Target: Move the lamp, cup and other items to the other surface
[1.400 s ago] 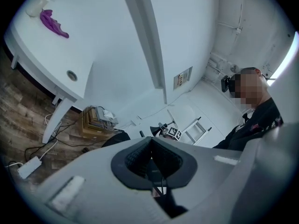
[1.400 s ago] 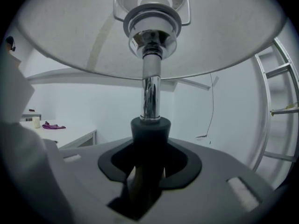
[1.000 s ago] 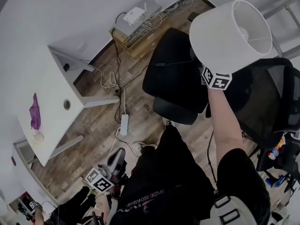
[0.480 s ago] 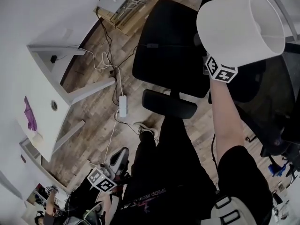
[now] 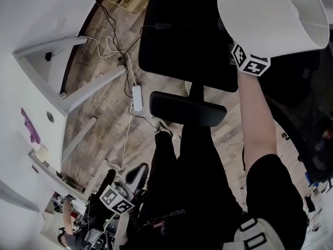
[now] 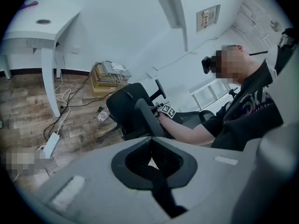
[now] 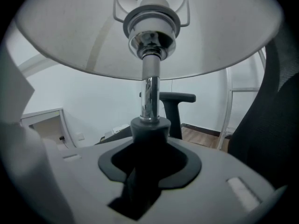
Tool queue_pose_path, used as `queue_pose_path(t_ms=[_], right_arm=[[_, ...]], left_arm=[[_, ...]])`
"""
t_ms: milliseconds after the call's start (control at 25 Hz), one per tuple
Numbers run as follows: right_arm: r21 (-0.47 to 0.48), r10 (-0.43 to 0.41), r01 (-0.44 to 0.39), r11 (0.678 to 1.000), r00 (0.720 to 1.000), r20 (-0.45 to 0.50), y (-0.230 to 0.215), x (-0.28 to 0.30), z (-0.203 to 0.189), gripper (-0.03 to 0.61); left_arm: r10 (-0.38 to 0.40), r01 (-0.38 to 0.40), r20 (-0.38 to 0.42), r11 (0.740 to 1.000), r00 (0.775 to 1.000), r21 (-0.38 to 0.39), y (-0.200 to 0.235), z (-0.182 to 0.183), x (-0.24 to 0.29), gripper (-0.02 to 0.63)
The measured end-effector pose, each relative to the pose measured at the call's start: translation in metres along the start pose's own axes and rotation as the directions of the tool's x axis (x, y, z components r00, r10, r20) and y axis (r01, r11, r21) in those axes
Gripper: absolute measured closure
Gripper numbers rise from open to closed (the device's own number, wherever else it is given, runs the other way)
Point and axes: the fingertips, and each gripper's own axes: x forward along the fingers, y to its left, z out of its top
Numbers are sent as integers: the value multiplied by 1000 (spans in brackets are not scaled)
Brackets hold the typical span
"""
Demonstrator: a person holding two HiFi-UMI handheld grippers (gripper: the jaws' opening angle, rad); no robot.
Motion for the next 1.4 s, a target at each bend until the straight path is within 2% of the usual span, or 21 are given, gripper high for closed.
queue_pose_path(t_ms=[160, 520, 680, 880, 1200, 1400], right_arm=[[-6, 5, -5, 1000, 1000, 1, -4, 6, -18, 445], [-23, 10, -10, 1000, 1000, -17, -7, 11, -55, 445], [-9, -5, 5, 1000, 1000, 4, -10, 11, -58, 445], [-8, -3, 3, 1000, 1000, 15, -6, 5, -54, 443], [-21, -17, 17, 1000, 1000, 12, -9, -8, -70, 436], [-84, -41, 36, 996, 998, -51, -6, -16, -87, 393]], left_arm=[[21, -22, -13, 999, 1000, -36, 12, -9, 3, 618], [14, -18, -54, 998, 998, -67, 25, -19, 21, 618], [12, -17, -65, 996, 998, -83, 29, -22, 26, 618], [4, -11, -58, 994, 998, -108, 29, -24, 27, 618], [-16, 11, -35, 990, 999, -139, 33, -32, 31, 618], [-45, 42, -17, 987, 999, -153, 39, -46, 28, 618]])
